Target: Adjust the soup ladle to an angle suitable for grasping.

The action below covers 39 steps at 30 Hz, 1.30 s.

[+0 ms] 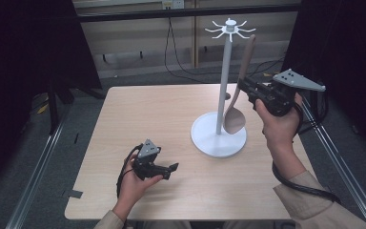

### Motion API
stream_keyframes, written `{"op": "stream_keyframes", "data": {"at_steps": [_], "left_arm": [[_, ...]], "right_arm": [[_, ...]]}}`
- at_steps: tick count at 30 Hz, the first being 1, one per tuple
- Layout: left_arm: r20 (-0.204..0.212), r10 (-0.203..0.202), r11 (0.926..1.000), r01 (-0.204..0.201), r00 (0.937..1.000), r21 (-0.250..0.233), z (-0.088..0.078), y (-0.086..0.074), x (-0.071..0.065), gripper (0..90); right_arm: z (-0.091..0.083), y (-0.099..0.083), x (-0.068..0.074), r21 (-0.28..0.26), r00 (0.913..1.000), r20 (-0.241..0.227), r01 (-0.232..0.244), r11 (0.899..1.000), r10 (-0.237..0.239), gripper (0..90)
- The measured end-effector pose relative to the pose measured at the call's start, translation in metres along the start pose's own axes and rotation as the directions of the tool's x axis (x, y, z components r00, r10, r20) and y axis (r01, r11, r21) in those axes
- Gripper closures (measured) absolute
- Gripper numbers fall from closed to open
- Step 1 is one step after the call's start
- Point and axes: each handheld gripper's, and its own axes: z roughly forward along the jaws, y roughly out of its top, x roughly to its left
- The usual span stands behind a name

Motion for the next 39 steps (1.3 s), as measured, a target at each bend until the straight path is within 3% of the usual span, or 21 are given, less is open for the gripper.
{"op": "stream_keyframes", "data": {"at_steps": [39], "left_arm": [[0.004,-0.004,1.0,0.004,1.0,-0.002,0.0,0.0,0.002,8.4]], "right_arm": [[0.014,-0.001,-0.001,0.016,1.0,-0.005,0.008,1.0,-0.008,76.5]]}}
